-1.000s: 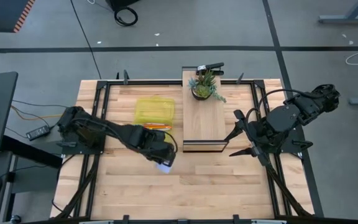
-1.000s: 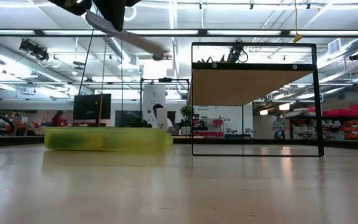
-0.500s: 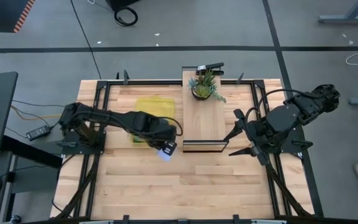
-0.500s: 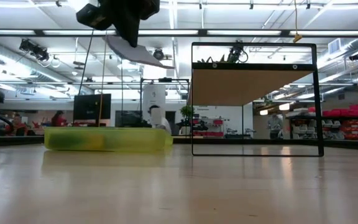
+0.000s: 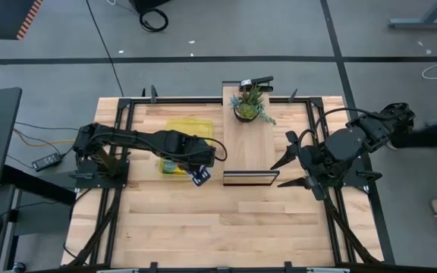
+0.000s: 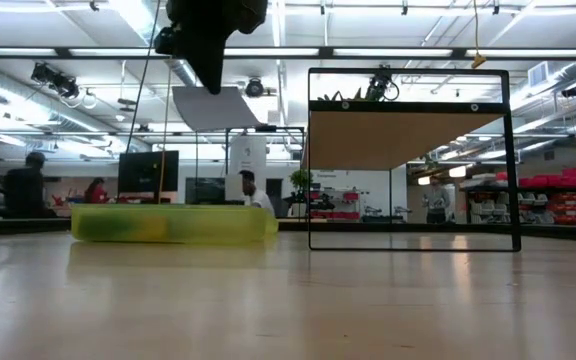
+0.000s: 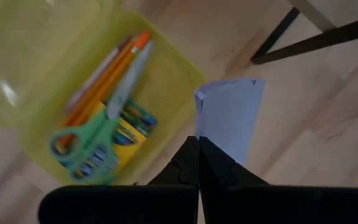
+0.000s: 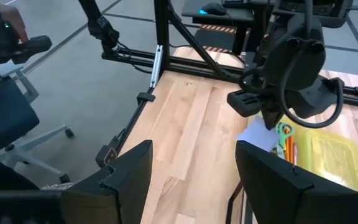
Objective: Pack school essentials
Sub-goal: Put the notepad into the supply box
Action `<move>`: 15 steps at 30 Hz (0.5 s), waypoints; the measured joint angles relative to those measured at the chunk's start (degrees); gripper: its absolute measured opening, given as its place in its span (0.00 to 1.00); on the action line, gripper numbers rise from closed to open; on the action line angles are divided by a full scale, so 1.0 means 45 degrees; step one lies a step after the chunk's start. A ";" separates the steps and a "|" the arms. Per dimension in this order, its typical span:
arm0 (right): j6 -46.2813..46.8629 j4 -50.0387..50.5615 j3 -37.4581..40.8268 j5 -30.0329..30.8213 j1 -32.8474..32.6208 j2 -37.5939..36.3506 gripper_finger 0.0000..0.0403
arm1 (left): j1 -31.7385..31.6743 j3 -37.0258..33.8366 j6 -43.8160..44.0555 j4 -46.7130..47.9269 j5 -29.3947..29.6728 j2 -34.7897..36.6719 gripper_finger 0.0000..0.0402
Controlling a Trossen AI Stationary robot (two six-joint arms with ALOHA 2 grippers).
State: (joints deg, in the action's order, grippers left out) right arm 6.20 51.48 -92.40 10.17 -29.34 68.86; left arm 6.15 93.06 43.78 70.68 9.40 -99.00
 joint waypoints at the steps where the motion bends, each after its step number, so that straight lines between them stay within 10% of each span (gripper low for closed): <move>1: 0.0021 0.0000 0.0000 0.0037 0.0000 -0.0001 0.59 | 0.0000 0.0000 -0.0362 0.0003 0.0168 0.0000 0.00; 15: 0.0150 -0.0458 0.0000 0.0055 -0.0005 0.0000 0.59 | -0.0541 -0.0010 -0.4019 0.0041 0.1673 -0.0005 0.00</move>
State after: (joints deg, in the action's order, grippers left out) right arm 6.88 49.42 -92.40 10.42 -29.36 68.86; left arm 3.72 93.01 25.69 70.87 16.93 -99.02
